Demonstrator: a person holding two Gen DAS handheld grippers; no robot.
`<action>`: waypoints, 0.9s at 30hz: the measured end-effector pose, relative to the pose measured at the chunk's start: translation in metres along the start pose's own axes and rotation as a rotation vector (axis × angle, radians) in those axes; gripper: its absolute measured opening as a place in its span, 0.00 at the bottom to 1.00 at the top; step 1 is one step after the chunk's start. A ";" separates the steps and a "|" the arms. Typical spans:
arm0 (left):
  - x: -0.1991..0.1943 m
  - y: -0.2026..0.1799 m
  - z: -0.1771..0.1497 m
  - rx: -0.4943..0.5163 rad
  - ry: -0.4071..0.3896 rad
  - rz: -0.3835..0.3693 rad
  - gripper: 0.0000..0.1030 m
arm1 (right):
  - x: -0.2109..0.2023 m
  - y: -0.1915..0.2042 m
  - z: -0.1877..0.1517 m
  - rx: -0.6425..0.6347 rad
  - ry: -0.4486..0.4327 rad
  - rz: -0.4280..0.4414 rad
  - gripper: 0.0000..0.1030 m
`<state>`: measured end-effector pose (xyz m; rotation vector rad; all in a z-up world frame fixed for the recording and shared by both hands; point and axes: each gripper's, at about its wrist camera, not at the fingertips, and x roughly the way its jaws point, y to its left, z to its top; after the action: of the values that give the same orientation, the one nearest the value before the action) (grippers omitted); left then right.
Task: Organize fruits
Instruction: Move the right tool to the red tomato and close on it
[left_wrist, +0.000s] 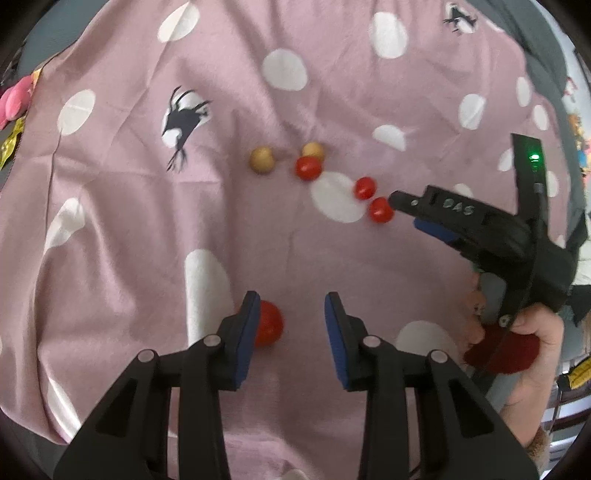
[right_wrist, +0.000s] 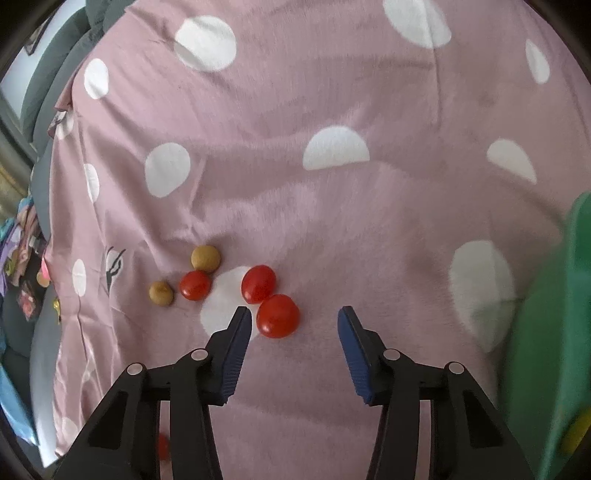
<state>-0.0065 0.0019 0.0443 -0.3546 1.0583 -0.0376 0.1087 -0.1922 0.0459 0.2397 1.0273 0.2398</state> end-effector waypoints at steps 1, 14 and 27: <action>0.001 0.002 0.000 -0.004 0.007 0.016 0.34 | 0.002 -0.001 0.000 0.007 0.003 0.015 0.50; 0.015 0.005 0.000 0.011 0.043 0.075 0.33 | 0.021 0.009 -0.004 -0.037 0.020 -0.035 0.43; 0.040 -0.005 -0.002 0.052 0.061 0.110 0.31 | 0.026 0.020 -0.005 -0.071 0.010 -0.075 0.31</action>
<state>0.0118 -0.0113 0.0111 -0.2486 1.1335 0.0223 0.1158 -0.1646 0.0287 0.1358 1.0338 0.2092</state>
